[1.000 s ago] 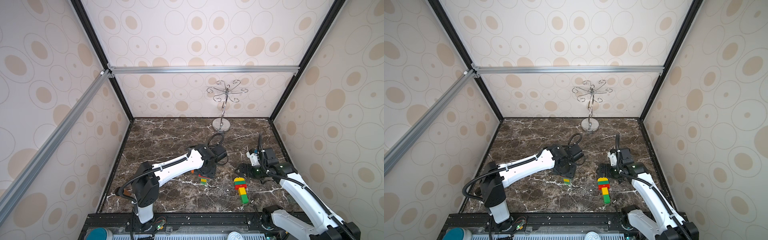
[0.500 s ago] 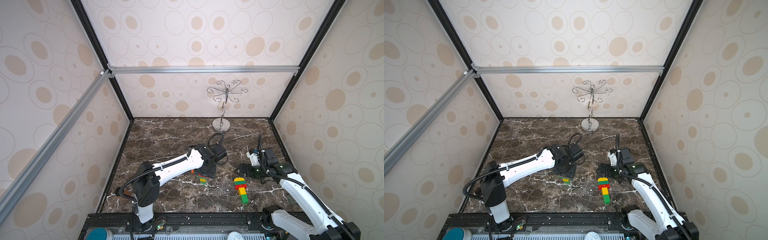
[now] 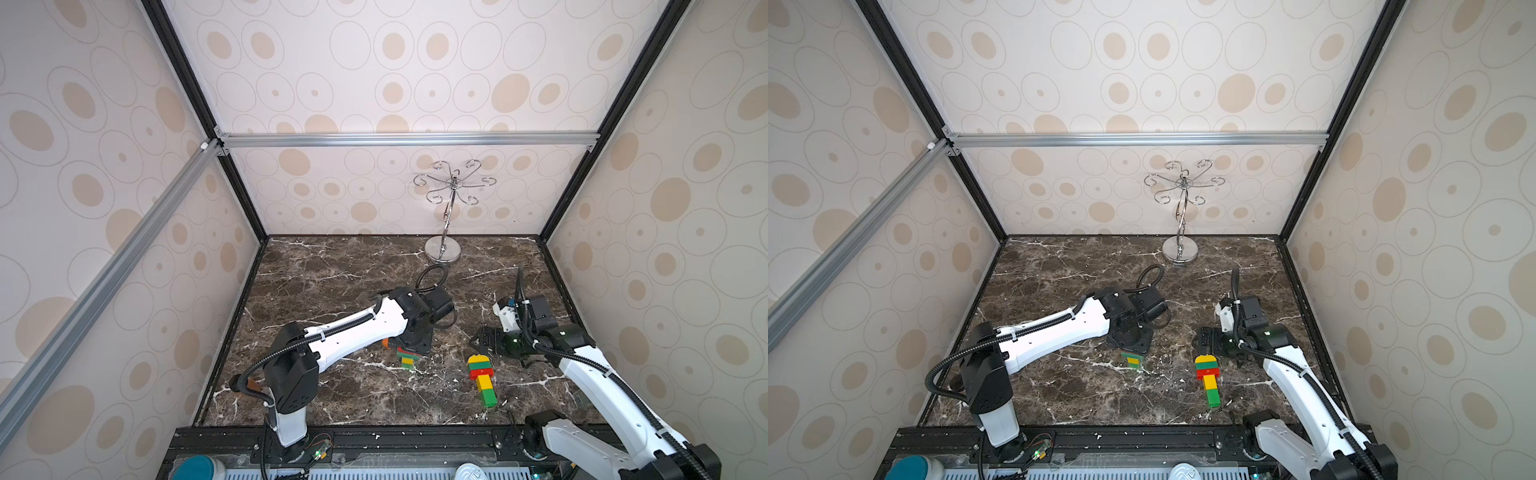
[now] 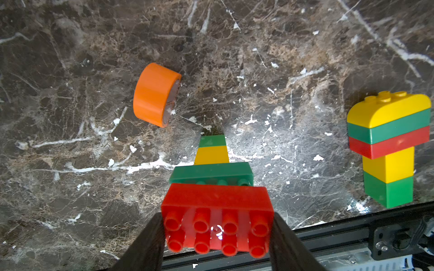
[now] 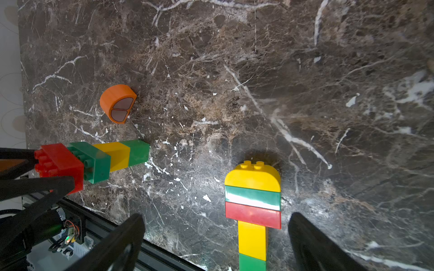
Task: Assemble an ice cream with lego
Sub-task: Assemble the lego brick with the lego brick.
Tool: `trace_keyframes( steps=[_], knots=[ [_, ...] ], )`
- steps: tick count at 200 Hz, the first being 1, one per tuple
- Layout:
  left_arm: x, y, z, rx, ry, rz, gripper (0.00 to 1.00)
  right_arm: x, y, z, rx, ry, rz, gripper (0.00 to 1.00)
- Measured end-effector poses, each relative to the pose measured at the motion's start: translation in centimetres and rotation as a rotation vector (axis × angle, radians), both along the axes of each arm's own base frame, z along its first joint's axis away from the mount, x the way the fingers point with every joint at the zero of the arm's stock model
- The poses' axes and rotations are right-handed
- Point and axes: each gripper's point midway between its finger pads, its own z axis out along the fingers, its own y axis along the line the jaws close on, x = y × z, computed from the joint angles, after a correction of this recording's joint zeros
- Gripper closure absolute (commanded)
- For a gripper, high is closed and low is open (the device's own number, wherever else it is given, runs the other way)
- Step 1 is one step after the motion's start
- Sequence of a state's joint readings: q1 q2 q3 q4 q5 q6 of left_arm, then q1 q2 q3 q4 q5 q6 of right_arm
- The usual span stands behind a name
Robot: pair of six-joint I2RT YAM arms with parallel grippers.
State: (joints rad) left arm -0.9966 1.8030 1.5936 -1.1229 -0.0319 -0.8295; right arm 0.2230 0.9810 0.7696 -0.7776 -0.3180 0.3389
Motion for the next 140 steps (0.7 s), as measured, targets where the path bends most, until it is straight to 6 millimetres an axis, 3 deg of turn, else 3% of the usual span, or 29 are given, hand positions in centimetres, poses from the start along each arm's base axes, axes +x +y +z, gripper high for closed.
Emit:
trace_keyframes(
  steps=[140],
  knots=[
    [0.07, 0.37, -0.46, 0.008, 0.009, 0.008, 0.60, 0.00, 0.00, 0.00, 0.000, 0.000, 0.000, 0.02]
  ],
)
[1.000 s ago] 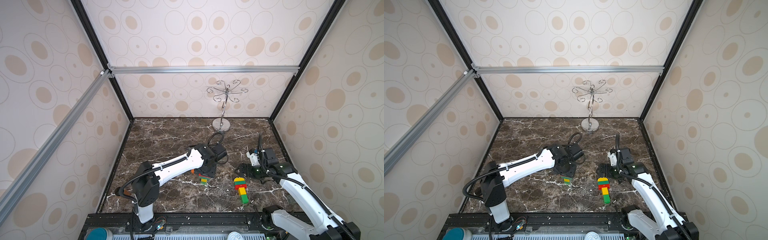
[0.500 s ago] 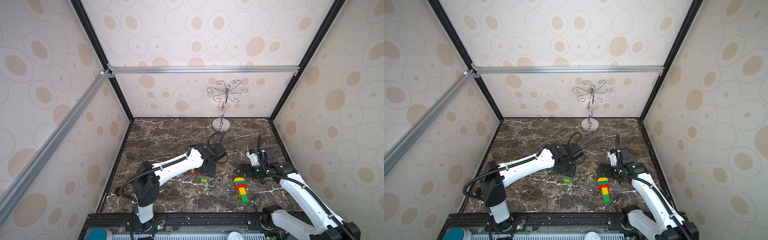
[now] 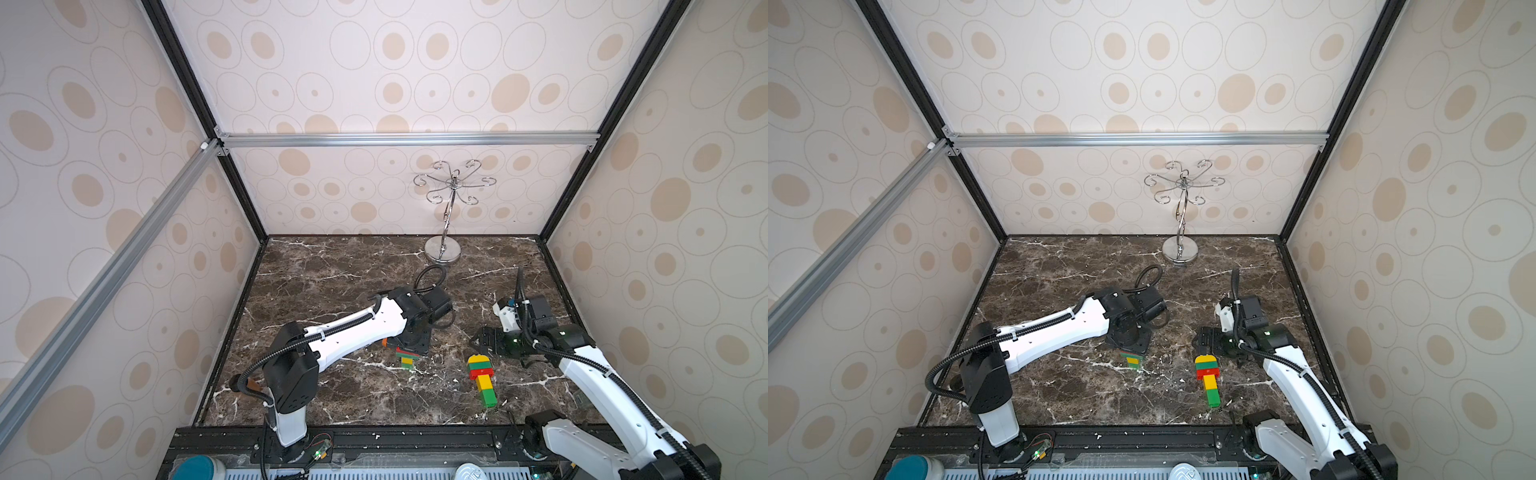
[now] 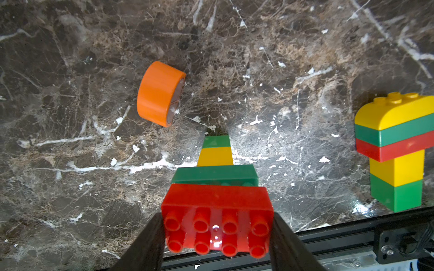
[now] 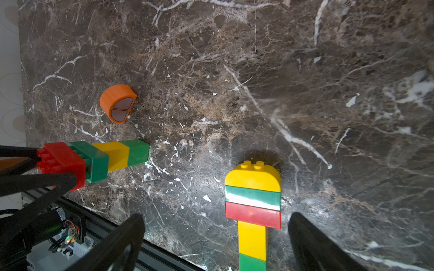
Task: Assemble an ice cream with lego
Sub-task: Assemble the lego brick with the lego brick.
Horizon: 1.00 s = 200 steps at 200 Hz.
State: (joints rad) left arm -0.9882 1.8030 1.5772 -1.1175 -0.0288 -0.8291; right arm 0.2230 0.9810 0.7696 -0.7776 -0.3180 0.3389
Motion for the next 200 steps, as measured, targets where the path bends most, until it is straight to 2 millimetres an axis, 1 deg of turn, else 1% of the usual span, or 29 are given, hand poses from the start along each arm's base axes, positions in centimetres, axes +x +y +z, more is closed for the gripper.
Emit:
trace_keyframes(
  steps=[104, 200],
  knots=[
    [0.17, 0.35, 0.12, 0.017, -0.011, 0.004, 0.60, 0.00, 0.00, 0.05, 0.001, -0.002, 0.000, 0.02],
    [0.07, 0.07, -0.13, 0.016, 0.003, -0.008, 0.61, -0.01, 0.00, 0.06, 0.001, -0.003, 0.000, 0.01]
  ],
)
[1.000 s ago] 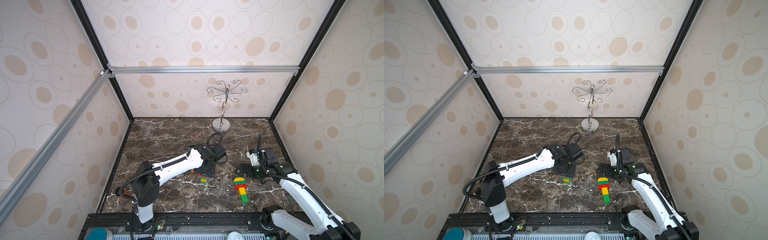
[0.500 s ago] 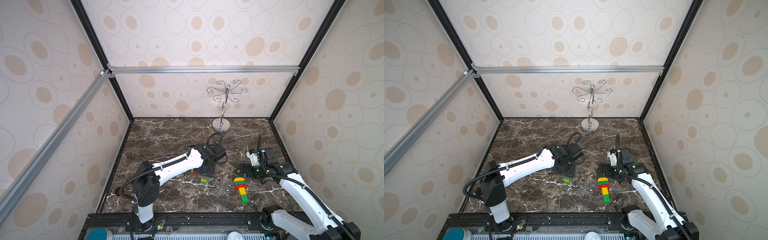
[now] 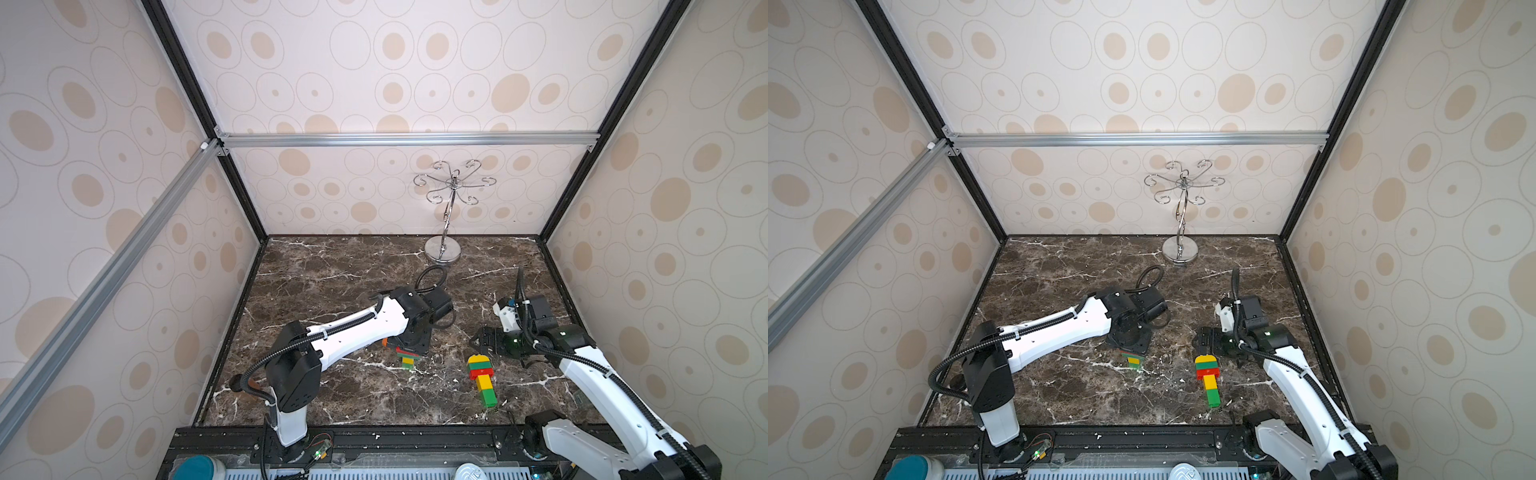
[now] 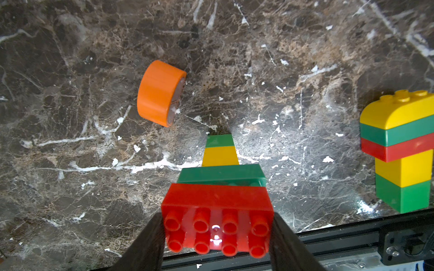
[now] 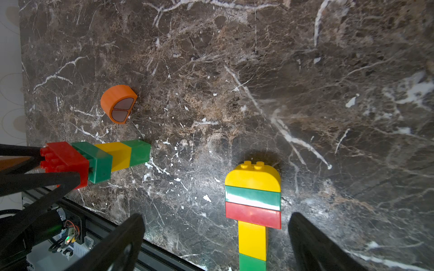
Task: Assemble an ice cream with lego
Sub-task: Assemble the lego brick with the lego brick.
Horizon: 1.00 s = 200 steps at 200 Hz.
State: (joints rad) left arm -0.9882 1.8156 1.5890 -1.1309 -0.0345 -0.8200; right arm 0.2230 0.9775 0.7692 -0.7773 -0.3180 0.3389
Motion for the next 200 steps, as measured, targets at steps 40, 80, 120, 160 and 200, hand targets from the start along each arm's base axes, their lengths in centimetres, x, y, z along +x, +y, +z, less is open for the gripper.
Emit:
trace_keyframes(
  steps=[40, 80, 120, 160, 200],
  knots=[
    [0.0, -0.1, 0.1, -0.002, 0.002, -0.006, 0.61, 0.0, 0.0, 0.0, 0.000, 0.000, 0.000, 0.01],
    [0.3, -0.9, 0.3, -0.012, 0.006, -0.010, 0.61, 0.0, 0.0, 0.0, 0.000, 0.000, 0.000, 0.02],
    [0.3, -0.8, 0.0, 0.008, 0.020, -0.012, 0.61, 0.0, 0.0, 0.0, 0.000, 0.000, 0.000, 0.02],
    [0.2, -0.6, 0.3, 0.025, 0.025, -0.015, 0.61, 0.0, 0.0, 0.0, 0.000, 0.000, 0.000, 0.02],
    [0.1, -0.7, 0.1, 0.024, 0.035, -0.017, 0.61, 0.0, 0.0, 0.0, 0.000, 0.000, 0.000, 0.02]
  ],
)
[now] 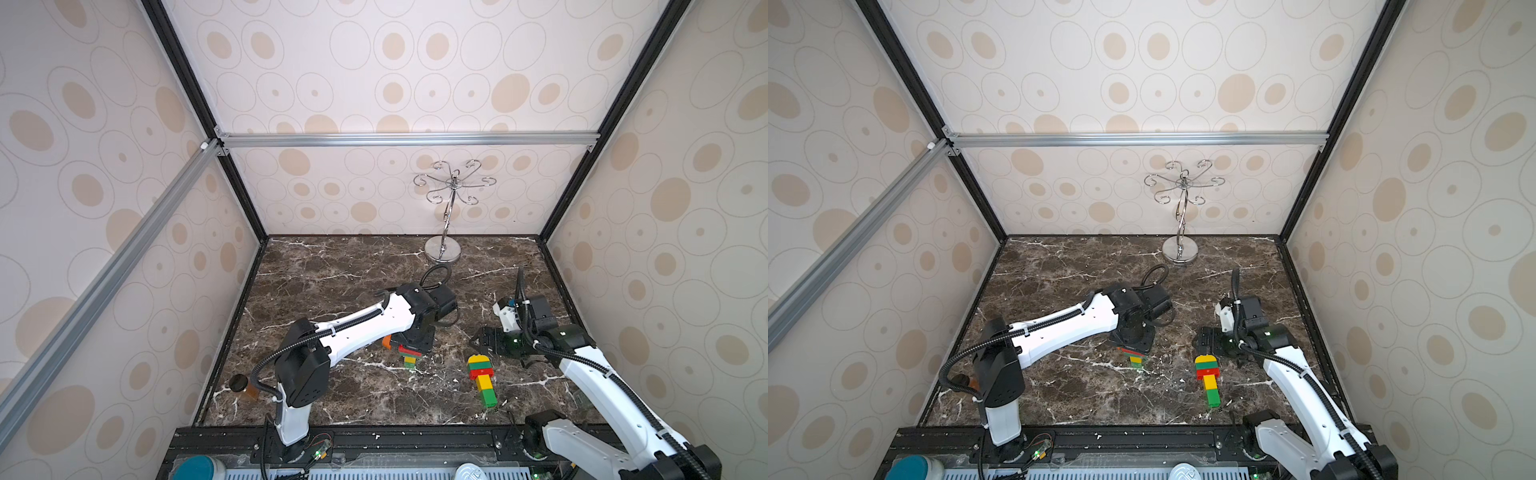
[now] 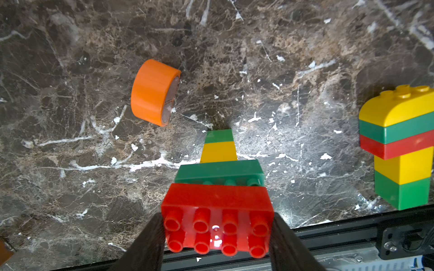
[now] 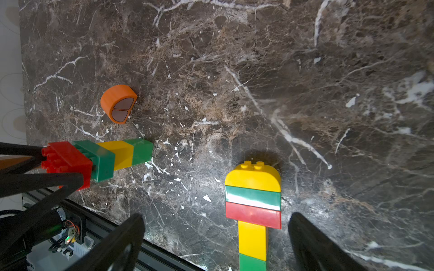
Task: Assemble an ice cream with lego
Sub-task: Assemble the lego brick with the lego brick.
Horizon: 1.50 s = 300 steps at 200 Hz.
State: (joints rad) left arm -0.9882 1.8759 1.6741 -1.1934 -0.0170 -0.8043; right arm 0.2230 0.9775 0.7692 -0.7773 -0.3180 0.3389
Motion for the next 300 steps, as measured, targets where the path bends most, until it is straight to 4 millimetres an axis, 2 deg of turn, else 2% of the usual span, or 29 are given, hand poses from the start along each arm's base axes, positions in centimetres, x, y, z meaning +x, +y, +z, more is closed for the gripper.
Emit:
trace_keyframes(
  steps=[194, 300],
  knots=[
    [-0.08, -0.29, -0.24, -0.013, 0.053, -0.006, 0.61, 0.00, 0.01, 0.01, 0.001, 0.000, 0.001, 0.02],
    [0.60, -0.77, -0.07, 0.014, 0.058, -0.002, 0.60, 0.06, 0.05, 0.04, 0.002, -0.003, 0.001, 0.02]
  ],
)
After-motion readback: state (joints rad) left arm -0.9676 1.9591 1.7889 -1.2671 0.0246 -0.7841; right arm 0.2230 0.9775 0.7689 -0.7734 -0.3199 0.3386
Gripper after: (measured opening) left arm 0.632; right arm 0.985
